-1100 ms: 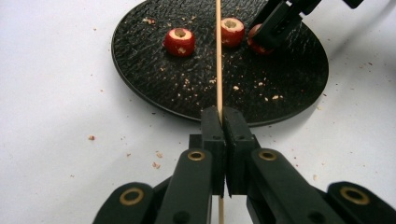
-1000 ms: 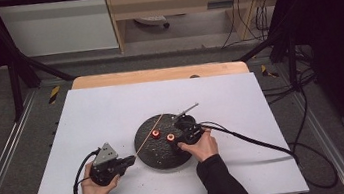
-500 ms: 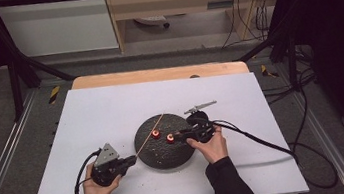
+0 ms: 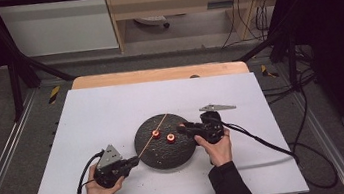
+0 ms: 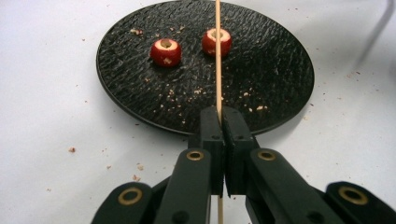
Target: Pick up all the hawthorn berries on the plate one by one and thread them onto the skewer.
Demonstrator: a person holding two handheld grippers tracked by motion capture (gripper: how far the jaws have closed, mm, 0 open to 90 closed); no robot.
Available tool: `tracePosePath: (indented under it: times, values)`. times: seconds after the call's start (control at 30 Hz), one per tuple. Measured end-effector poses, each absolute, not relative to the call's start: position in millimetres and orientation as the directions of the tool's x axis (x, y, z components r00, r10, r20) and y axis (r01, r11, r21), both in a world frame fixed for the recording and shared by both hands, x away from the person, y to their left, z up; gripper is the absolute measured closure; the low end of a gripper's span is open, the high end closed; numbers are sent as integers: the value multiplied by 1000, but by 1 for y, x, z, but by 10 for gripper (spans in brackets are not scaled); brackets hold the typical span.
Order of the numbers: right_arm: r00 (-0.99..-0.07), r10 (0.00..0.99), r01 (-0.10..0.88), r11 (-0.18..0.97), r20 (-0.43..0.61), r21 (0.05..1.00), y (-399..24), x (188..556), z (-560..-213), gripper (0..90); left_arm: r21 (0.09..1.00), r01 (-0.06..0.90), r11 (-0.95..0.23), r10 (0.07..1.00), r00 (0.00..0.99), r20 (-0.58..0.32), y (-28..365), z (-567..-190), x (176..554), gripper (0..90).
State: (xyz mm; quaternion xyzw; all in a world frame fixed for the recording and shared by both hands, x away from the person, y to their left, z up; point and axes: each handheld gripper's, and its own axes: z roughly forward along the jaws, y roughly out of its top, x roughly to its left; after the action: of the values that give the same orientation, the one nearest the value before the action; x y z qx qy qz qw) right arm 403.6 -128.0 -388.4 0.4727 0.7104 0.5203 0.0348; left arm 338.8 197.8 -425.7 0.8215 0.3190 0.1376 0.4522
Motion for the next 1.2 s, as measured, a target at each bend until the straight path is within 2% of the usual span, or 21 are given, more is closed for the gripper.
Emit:
tracePosePath:
  times: [0.17, 0.53, 1.2]
  values:
    - [-537, 691, 602, -87, 484, 794, -132, 398, -393, 625, 830, 399, -389, 649, 758, -60, 195, -426, 338, 878]
    - [-522, 662, 562, -206, 537, 801, -134, 395, -398, 626, 836, 395, -382, 651, 757, -59, 193, -426, 336, 878]
    - [-512, 627, 392, -437, 587, 809, -129, 403, -396, 627, 842, 393, -370, 653, 754, -65, 184, -427, 333, 878]
